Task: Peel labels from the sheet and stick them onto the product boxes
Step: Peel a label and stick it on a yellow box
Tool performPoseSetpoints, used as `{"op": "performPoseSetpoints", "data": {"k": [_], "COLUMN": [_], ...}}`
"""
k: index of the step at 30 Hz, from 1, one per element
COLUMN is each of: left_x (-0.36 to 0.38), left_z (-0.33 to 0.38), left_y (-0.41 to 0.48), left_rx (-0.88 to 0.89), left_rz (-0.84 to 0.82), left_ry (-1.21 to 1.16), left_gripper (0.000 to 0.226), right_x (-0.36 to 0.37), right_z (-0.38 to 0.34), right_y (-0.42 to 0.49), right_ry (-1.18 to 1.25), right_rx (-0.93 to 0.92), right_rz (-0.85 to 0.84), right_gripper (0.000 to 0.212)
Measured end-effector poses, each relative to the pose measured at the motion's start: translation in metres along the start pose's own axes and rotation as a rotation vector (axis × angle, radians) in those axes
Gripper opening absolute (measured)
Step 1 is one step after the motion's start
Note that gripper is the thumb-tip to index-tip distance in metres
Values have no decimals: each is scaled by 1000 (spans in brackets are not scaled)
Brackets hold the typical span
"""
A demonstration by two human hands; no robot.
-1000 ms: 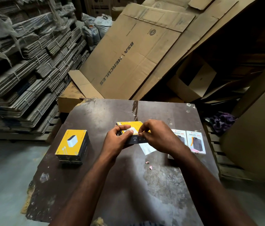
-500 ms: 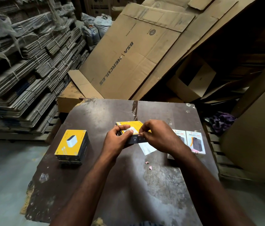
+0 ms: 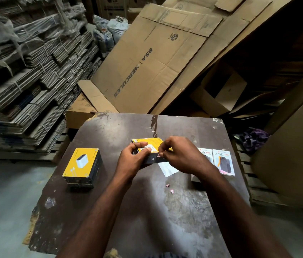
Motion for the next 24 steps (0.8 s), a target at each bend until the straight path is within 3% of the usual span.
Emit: {"op": "performPoseSetpoints", "data": {"k": [24], "left_x": [1], "left_z": [2], "left_y": [-1], "left_rx": [15], "left_rz": [8], "left_ry": [-3], "left_gripper": [21], "right_x": [-5], "right_z": [-1], "right_y": [-4], "right_ry": [-7], "right_rx": [-25], "right_rz": [159], "right_gripper": [12]}}
Point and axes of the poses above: each hand's wrist, its own y-axis towards the middle knuckle, its own x-axis out of the palm, z = x × y, the point moved 9 cm from there along y, towards the middle knuckle, and after that the axes turned 12 degrees about x, right-handed, at the moved point
